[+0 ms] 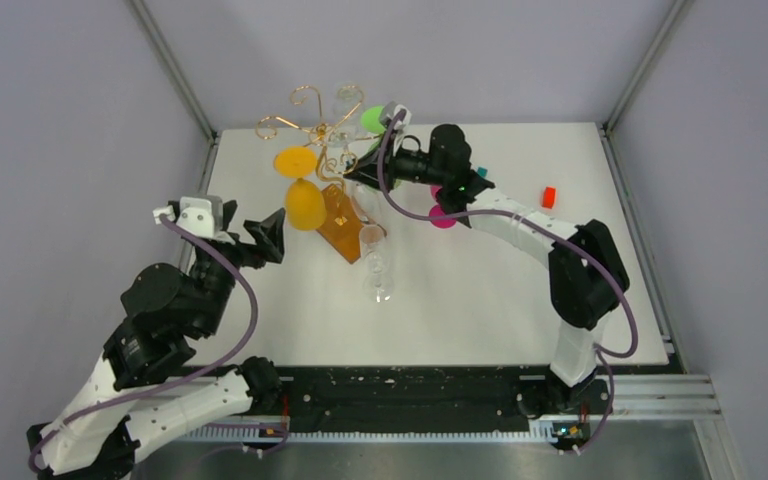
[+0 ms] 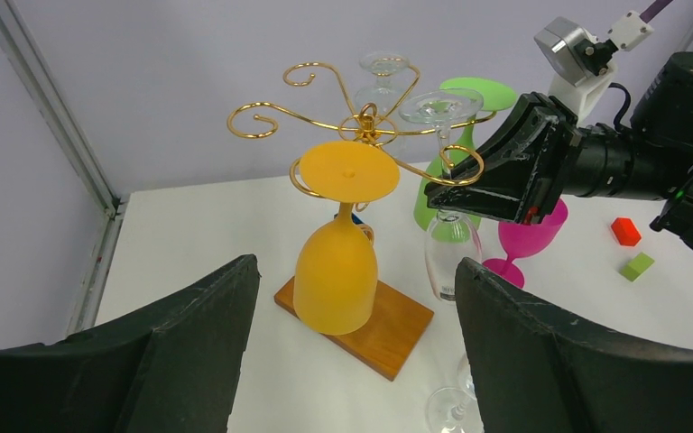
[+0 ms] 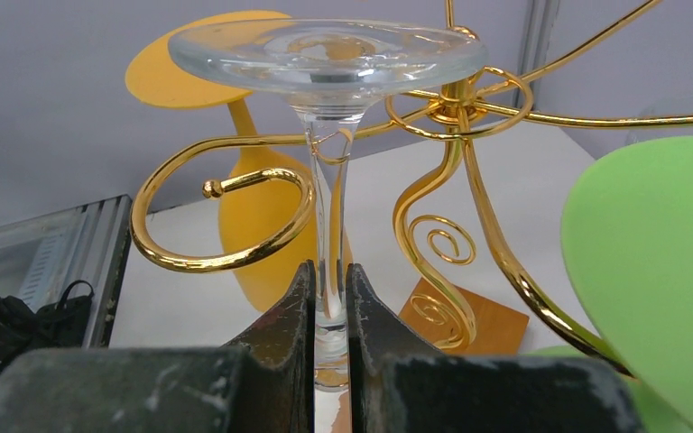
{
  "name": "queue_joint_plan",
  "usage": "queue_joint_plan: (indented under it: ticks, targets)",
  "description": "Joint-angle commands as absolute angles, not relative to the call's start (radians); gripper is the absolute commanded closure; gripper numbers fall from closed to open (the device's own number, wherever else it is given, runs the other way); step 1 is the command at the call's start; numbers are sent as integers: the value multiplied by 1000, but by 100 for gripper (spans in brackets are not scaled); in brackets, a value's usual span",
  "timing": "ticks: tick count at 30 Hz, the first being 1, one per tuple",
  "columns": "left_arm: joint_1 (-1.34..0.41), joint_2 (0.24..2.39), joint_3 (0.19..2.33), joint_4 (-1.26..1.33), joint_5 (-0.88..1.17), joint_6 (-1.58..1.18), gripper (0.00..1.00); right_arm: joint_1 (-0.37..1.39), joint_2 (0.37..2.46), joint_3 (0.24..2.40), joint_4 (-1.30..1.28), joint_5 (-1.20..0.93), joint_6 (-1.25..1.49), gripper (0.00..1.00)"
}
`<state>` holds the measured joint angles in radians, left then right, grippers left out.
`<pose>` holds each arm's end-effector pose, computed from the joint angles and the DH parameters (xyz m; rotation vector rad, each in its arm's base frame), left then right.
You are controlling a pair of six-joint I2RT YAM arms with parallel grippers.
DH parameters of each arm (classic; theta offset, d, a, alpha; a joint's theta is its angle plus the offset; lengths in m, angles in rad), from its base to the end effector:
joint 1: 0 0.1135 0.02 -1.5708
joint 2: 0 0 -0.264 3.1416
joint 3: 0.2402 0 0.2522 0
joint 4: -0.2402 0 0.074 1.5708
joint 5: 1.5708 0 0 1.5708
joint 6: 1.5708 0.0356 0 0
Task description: Place the wine glass upside down on the wine glass rack
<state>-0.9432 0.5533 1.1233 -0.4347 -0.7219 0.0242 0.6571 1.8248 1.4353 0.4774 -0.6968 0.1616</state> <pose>0.0596 -0.0421 0.4485 0.1113 1.4693 -0.2294 0.3318 0.2848 0.3404 -0.9486 1.3138 1.1566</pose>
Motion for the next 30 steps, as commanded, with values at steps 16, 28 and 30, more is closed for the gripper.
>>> queue_joint_plan:
  ticks: [16, 28, 30]
  targets:
    - [-940, 521, 1122, -427, -725, 4, 16, 673, 1863, 1576, 539, -856, 165, 100]
    - [-940, 514, 1124, -437, -718, 5, 16, 680, 1820, 1447, 753, -887, 176, 100]
    - [-940, 516, 1122, -437, -715, 5, 16, 680, 1811, 1420, 797, -884, 173, 100]
